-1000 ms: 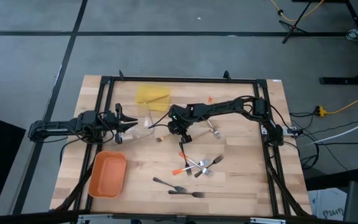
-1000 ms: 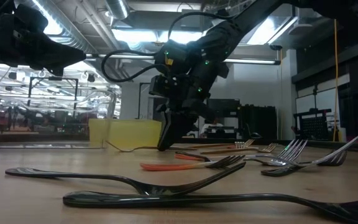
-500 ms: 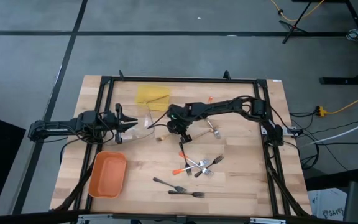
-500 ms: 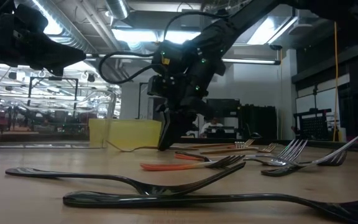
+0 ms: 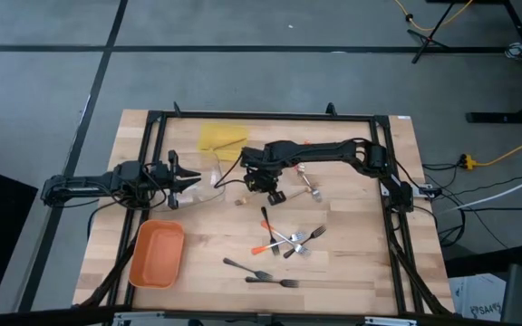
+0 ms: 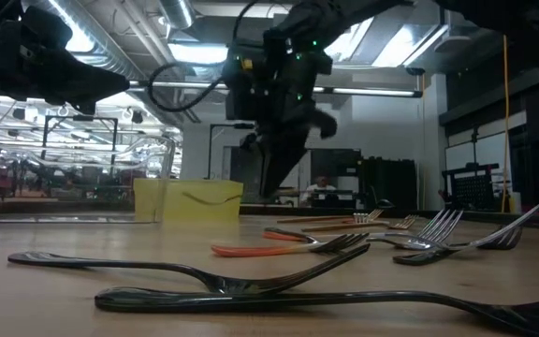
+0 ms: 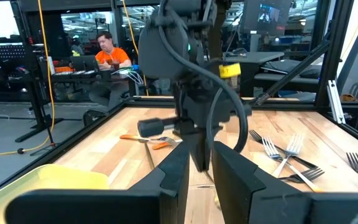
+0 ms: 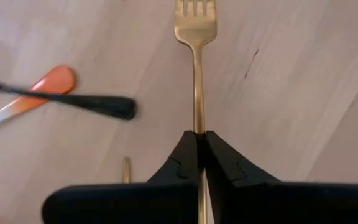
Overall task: Sort silverware by color (type)
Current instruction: Put the gold fork into the yellow bin
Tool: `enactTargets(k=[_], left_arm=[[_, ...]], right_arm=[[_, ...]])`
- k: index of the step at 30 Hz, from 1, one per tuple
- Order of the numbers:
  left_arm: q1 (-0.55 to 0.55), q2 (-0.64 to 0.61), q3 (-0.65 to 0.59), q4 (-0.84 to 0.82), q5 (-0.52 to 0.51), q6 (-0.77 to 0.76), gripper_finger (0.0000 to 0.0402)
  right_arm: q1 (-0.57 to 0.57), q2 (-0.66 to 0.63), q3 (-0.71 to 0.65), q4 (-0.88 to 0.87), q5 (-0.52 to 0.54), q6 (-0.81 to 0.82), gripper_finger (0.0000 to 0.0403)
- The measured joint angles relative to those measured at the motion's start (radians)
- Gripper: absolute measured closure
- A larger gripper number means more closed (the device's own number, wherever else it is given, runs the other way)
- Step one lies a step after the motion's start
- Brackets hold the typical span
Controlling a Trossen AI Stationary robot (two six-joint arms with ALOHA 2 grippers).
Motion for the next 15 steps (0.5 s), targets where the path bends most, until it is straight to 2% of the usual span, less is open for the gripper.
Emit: enactTargets(k=[5,15], left_arm=[[0.000,0.000,0.000,0.000,0.000,0.000,0.0338],[0.000,0.000,0.000,0.000,0.000,0.000,0.0338]], right_arm=[[0.000,-0.002,0.079,-0.105,0.017,-0.044,0.0403],[-0.002,-0.003,0.227,-0.223,0.210,-0.082,0.0403]])
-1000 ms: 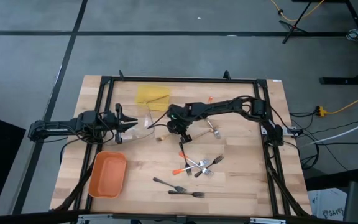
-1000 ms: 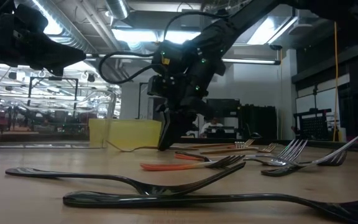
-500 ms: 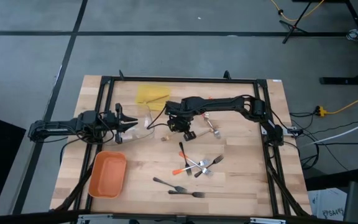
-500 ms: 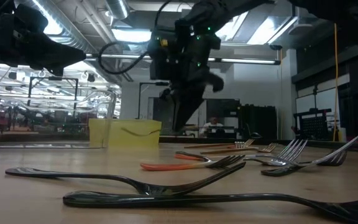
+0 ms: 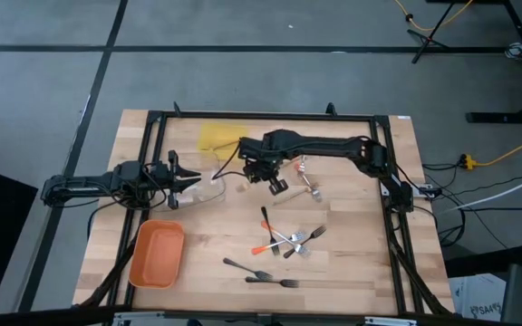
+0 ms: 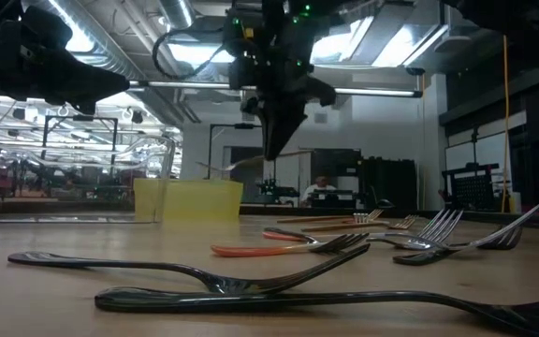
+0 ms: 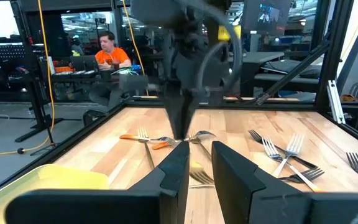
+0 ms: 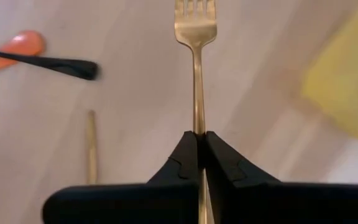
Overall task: Sort silverware by color (type)
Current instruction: Put the gold fork into the yellow bin
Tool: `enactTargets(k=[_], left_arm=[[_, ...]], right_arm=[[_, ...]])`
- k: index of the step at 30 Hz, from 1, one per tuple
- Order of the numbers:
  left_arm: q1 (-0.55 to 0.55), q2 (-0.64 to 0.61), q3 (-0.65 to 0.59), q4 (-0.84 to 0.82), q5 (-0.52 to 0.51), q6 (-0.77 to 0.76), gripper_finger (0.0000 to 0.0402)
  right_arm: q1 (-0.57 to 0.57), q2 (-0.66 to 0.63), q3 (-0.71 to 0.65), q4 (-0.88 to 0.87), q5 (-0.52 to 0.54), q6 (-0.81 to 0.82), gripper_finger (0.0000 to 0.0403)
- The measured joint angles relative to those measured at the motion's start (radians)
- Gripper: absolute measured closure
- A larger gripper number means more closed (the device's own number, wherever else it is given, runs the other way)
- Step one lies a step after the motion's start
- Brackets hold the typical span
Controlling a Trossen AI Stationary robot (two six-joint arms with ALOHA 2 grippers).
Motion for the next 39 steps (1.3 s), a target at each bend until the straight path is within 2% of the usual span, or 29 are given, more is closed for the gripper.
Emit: enactTargets(k=[7,15,20,25,32,39], left_arm=[[0.000,0.000,0.000,0.000,0.000,0.000,0.0338],[0.000,0.000,0.000,0.000,0.000,0.000,0.0338],[0.000,0.000,0.000,0.000,0.000,0.000,0.0338],[0.000,0.000,0.000,0.000,0.000,0.000,0.0338],[0.000,0.000,0.000,0.000,0.000,0.001,0.0338],[0.000,0.000,0.000,0.000,0.000,0.001,0.0338]], right_arm=[[-0.017,-0.001,0.070,-0.018,0.096,-0.032,0.0403],[-0.093,-0.001,0.094,-0.006,0.108,-0.035,0.0403],[-0.152,-0.001,0.095,0.073,0.107,-0.035,0.0403],[-0.203,-0.001,0.095,0.223,0.064,-0.034,0.0403],[-0.246,-0.001,0.095,0.452,-0.066,-0.033,0.0403],[-0.248,-0.001,0.060,0.585,-0.097,-0.027,0.0403]])
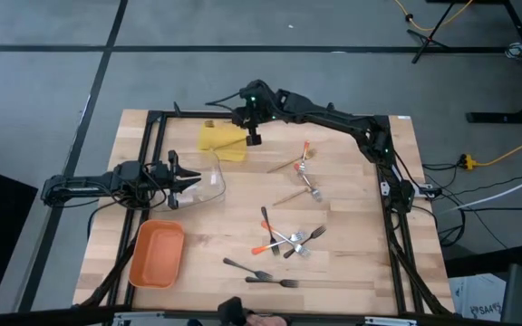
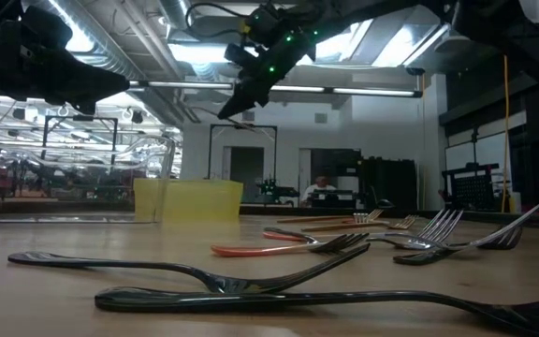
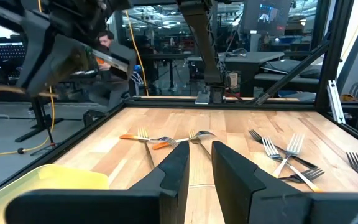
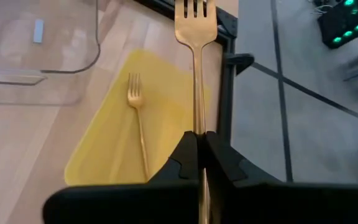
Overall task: Sort silverware by color (type)
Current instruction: Put the gold fork into the yellow bin
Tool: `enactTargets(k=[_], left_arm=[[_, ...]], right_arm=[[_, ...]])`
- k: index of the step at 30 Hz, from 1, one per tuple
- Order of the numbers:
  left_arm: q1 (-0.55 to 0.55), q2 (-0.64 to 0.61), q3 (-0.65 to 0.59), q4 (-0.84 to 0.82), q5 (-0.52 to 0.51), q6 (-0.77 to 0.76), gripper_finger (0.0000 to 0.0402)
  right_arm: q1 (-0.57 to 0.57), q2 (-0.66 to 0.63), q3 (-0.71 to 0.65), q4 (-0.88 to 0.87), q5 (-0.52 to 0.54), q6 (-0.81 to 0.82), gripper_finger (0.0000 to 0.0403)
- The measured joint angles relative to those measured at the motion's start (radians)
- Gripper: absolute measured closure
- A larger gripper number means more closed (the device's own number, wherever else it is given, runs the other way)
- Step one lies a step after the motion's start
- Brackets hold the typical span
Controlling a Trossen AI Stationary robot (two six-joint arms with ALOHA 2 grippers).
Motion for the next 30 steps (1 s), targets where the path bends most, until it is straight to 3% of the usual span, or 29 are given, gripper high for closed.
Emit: enactTargets(k=[15,30], left_arm=[[0.000,0.000,0.000,0.000,0.000,0.000,0.0338],[0.000,0.000,0.000,0.000,0.000,0.000,0.0338]], right_arm=[[0.000,0.135,-0.072,0.194,-0.025,0.048,0.0403],[0.001,0.192,-0.072,0.214,-0.002,0.044,0.0403]])
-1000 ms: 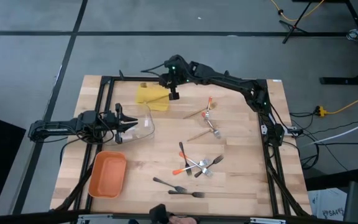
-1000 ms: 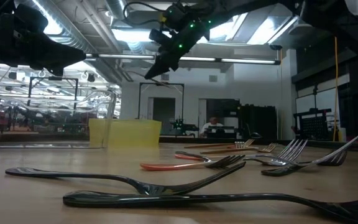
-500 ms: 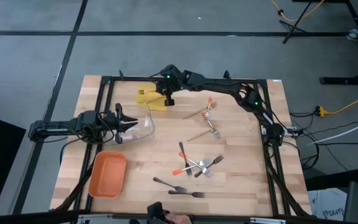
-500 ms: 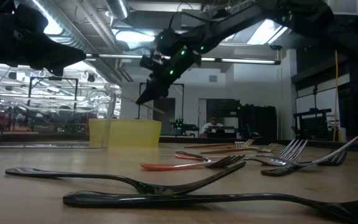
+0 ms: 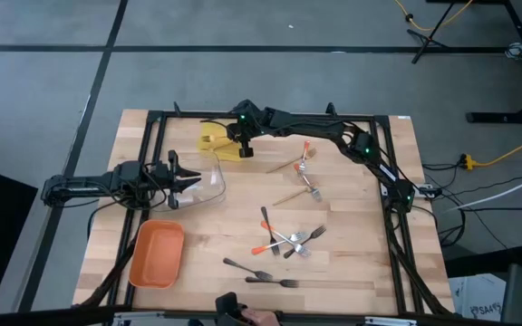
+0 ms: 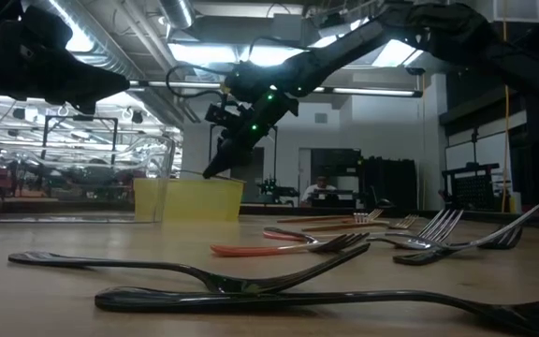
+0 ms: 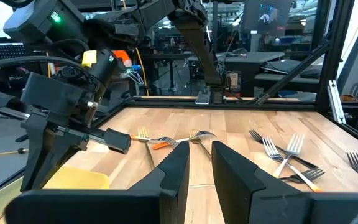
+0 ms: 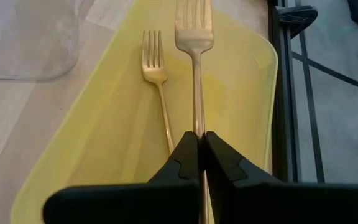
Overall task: Sort silverware by color (type)
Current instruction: Put the gold fork into the yellow bin, then put the orange fork into the transparent bin
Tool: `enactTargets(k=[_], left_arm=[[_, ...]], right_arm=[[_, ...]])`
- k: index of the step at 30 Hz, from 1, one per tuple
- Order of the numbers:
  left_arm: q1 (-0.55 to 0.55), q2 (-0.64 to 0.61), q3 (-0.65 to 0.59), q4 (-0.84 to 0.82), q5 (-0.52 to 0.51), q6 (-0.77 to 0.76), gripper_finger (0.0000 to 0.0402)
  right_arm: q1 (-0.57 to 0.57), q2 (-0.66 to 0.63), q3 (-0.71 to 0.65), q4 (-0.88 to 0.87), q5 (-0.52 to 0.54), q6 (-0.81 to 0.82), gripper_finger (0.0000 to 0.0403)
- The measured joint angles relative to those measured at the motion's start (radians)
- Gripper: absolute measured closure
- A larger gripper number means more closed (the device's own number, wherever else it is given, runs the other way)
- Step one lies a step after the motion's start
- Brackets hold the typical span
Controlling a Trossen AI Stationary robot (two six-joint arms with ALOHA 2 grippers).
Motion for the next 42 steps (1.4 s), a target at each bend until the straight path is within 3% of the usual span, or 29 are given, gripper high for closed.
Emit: enactTargets(k=[18,42], left_arm=[[0.000,0.000,0.000,0.000,0.000,0.000,0.0338],[0.000,0.000,0.000,0.000,0.000,0.000,0.0338]], right_arm=[[0.000,0.000,0.000,0.000,0.008,-0.001,0.0365],[0.001,-0.001,0.000,-0.016,0.009,0.000,0.0363]])
